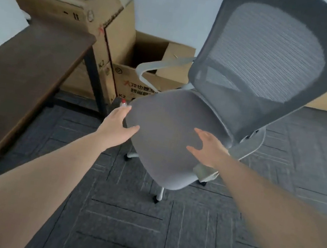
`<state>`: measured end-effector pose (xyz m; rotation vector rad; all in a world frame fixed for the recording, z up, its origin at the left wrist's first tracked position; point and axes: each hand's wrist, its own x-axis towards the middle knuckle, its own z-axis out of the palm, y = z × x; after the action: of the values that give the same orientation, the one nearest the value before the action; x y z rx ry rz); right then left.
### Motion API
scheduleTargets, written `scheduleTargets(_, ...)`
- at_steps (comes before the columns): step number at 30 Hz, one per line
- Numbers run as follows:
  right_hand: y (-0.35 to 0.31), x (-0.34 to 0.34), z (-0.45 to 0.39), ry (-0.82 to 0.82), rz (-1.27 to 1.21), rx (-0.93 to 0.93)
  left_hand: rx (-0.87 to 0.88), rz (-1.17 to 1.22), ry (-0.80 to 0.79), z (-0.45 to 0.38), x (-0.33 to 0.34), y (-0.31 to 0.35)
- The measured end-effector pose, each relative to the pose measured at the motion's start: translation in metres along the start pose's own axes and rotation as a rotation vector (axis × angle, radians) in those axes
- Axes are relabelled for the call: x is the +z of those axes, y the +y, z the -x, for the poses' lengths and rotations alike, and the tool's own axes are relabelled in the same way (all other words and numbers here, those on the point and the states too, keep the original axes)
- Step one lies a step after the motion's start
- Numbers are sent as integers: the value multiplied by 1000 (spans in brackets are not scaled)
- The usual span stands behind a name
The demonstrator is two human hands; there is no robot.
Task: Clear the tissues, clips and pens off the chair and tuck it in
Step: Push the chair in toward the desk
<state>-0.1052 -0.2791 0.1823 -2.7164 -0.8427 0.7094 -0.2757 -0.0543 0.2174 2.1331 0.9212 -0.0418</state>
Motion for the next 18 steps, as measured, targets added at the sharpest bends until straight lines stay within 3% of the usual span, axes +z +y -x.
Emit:
scheduleTargets(6, 76, -7, 10, -19, 58, 60, 75, -138, -165, -1, 79, 40)
scheduleTargets(12, 148, -32, -15, -149, 337, -46, 119, -309, -284, -14, 153, 102)
scheduleTargets(18, 191, -47, -50, -118, 492, -129, 88, -312, -375, -20, 216, 146)
